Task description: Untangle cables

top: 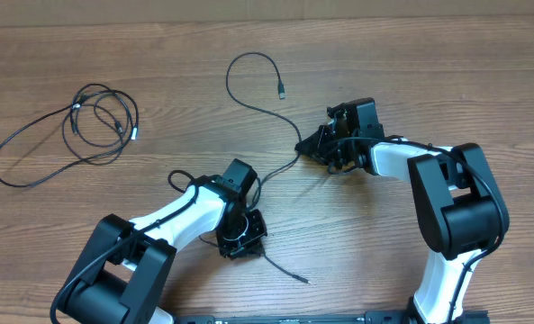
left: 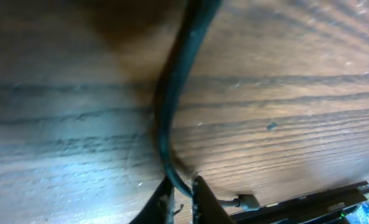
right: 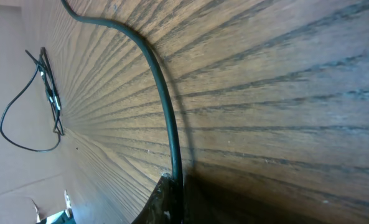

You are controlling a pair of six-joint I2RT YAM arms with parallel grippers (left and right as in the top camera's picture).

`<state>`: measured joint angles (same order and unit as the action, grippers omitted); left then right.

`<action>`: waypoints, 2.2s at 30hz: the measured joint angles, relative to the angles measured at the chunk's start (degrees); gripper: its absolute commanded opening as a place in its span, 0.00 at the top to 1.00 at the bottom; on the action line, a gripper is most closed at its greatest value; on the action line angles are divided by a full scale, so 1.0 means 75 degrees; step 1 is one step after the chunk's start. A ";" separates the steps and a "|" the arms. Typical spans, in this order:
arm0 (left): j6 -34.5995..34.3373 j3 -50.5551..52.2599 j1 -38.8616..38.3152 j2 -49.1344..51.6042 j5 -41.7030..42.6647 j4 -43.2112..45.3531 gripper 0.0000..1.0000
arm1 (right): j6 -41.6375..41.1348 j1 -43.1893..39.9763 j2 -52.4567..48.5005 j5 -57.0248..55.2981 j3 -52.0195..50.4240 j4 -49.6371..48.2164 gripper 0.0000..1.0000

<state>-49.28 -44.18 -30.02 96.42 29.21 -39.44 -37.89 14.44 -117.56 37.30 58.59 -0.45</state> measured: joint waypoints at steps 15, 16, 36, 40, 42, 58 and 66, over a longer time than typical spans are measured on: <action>0.0726 0.0000 0.0204 0.0003 0.0000 0.0143 0.96 | 0.0003 0.0000 0.0003 0.0000 0.0000 -0.0003 0.96; 0.0836 0.0000 0.0283 0.0003 -0.0003 0.0128 0.96 | 0.0000 0.0003 0.0000 0.0000 0.0000 0.0000 0.96; 0.1915 -0.0487 0.1023 -0.0064 -0.4357 0.2031 0.96 | 0.0000 0.0003 0.0000 0.0000 0.0000 0.0000 0.96; 0.1999 -0.0385 0.1023 0.0082 -0.5211 0.2914 0.96 | 0.0000 0.0003 0.0000 0.0000 0.0000 0.0000 0.96; 0.2005 -0.0321 0.1023 0.0125 -0.5482 0.3346 0.96 | 0.0000 0.0003 0.0003 0.0000 0.0000 0.0000 0.96; 0.3048 -0.0358 0.1026 0.1810 -0.6169 0.7705 0.91 | -0.0006 0.0000 -0.0020 0.0251 -0.0012 -0.0015 0.96; 0.5068 -0.0277 0.1023 0.2398 -0.6508 0.9760 0.83 | -0.0003 0.0003 -0.0044 0.0463 -0.0015 -0.0128 0.96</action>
<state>-11.27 -46.26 -22.35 114.41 -19.59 33.76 -37.91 14.46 -117.89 40.77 58.48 -1.41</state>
